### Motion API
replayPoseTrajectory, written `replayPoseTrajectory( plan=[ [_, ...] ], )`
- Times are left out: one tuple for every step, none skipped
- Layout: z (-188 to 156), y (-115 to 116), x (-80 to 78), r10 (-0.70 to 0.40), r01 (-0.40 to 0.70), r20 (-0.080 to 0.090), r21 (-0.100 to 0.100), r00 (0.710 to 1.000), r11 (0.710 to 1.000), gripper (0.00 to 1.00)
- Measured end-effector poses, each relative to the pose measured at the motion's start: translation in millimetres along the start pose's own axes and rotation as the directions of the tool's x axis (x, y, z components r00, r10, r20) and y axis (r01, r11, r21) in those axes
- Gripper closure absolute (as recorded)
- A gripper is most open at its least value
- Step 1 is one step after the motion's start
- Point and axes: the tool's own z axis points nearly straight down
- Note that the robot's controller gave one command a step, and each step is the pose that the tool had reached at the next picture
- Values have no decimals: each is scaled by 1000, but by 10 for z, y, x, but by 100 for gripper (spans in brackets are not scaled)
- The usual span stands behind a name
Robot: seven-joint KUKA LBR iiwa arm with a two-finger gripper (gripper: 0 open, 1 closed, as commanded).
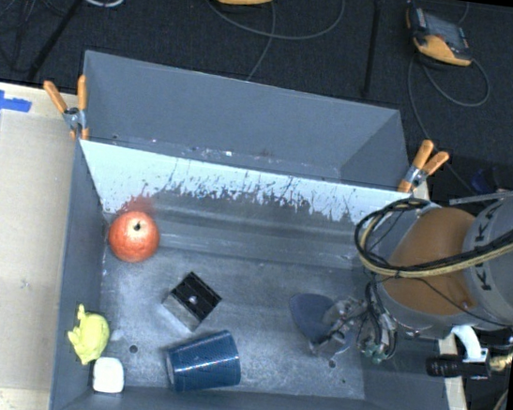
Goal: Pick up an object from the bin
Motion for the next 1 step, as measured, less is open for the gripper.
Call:
replayPoseTrajectory(
  plan=[
    [1,0,1,0,0,0,0,1000,1000,100]
  ],
)
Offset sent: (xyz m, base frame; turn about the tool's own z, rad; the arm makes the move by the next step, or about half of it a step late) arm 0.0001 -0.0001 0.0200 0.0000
